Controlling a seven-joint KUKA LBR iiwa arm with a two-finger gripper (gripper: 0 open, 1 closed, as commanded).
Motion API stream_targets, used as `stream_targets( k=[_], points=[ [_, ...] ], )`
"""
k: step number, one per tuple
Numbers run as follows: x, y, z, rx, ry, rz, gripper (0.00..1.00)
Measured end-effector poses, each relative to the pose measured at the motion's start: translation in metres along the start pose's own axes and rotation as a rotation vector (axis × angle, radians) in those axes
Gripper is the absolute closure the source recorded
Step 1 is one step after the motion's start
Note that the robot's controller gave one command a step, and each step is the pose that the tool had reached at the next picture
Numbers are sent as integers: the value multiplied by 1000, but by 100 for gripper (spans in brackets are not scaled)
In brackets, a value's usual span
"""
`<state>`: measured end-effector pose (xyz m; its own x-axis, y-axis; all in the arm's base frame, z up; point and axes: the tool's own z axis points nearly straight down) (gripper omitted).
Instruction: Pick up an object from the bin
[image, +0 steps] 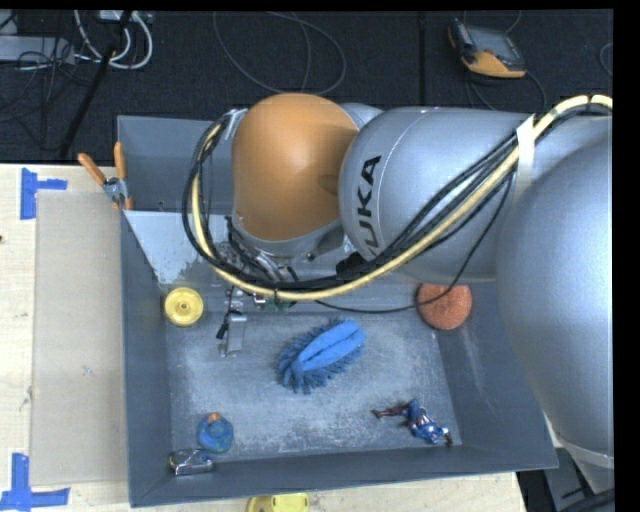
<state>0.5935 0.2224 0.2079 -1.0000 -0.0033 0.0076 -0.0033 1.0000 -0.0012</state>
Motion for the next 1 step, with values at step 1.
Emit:
stream_targets(
  k=[1],
  points=[
    [-1,-1,-5,-1,-7,4,0]
  ],
)
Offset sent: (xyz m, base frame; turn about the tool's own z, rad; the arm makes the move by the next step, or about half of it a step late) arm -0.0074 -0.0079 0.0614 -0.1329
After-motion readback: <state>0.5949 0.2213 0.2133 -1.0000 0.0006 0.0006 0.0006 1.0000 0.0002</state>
